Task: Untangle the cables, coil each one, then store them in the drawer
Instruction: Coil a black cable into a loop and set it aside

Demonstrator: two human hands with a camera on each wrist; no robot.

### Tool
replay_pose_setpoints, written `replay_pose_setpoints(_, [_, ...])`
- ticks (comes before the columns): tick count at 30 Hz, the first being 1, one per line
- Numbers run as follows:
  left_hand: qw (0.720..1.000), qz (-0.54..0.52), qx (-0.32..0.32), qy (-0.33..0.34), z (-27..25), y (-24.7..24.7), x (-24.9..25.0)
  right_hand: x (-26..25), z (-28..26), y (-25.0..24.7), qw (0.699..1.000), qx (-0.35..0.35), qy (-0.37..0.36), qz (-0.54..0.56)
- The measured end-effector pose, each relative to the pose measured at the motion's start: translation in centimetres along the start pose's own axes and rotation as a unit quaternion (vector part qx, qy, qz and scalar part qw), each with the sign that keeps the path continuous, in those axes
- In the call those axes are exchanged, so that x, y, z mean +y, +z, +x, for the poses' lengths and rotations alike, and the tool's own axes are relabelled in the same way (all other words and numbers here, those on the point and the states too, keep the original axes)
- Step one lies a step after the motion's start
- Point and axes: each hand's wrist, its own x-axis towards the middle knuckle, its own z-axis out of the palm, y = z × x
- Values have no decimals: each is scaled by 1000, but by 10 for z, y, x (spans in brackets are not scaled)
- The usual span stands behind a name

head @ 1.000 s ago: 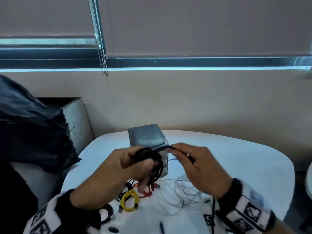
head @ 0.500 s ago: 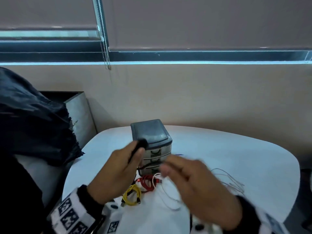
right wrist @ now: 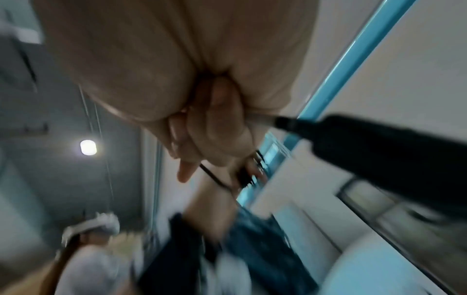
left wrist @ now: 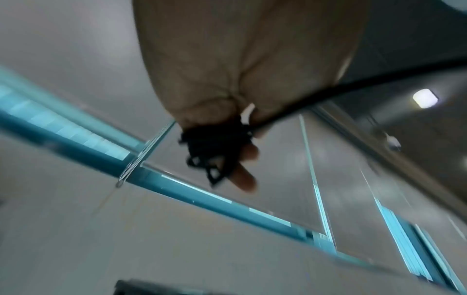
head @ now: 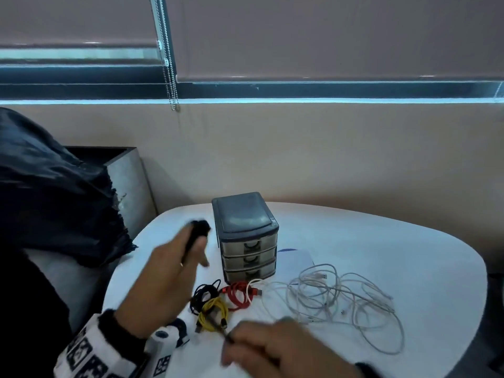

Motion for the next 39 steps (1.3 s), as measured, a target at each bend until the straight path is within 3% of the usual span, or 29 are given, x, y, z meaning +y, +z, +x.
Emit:
replay_pose_setpoints(2, [985,-73,-157,-25,-20,3,3,-18,-3,-46,982,178,-13,56])
replay_pose_setpoints(3, [960,-154,-232,-36,-30,2,11,-25,-7,-65,965,255,-37,53])
replay_pose_setpoints(5, [888,-333,-309,-70,-41,-2,33,-11,0,-75,949,306,-27,68])
replay_pose_setpoints(6, [857,-414,-293,-90,-43,-4,44,-5,4,-70,956,283,-13,70])
replay_pose_setpoints(8, [818,-532,-161,-147,-38,-8,58,11,9,-33,971,227,16,78])
replay_pose_setpoints(10, [835,-535,-13,-129,-30,-8,56,9,7,-8,980,182,45,73])
replay_pose_setpoints(12, [859,-501,50,-88,-24,-2,50,-4,6,6,988,142,53,21])
replay_pose_setpoints(15, [942,-326,51,-66,-28,23,36,-28,11,14,978,149,41,-137])
replay_pose_setpoints(18, [988,-147,-17,-42,-40,40,22,-43,13,-1,921,223,39,-316])
replay_pose_setpoints(20, [983,-134,-100,-70,-43,42,19,-34,16,-9,900,240,-24,-363])
replay_pose_setpoints(22, [968,-154,-163,-112,-44,40,24,-20,17,-17,908,227,-73,-344])
replay_pose_setpoints(25, [949,-214,-183,-143,-44,34,44,-17,18,-21,963,250,-62,-83])
replay_pose_setpoints(27, [948,-234,-155,-151,-42,34,52,-14,22,-16,954,294,-59,-28])
replay_pose_setpoints(30, [953,-260,-43,-150,-42,43,54,-13,29,-7,932,357,-66,-12])
replay_pose_setpoints(34, [937,-315,45,-146,-49,64,60,-12,37,-1,899,431,-66,23])
replay_pose_setpoints(37, [928,-355,77,-83,-56,80,63,-14,37,-10,870,471,-91,114])
replay_pose_setpoints(39, [948,-294,118,-37,-60,90,62,-16,35,-17,860,484,-117,108])
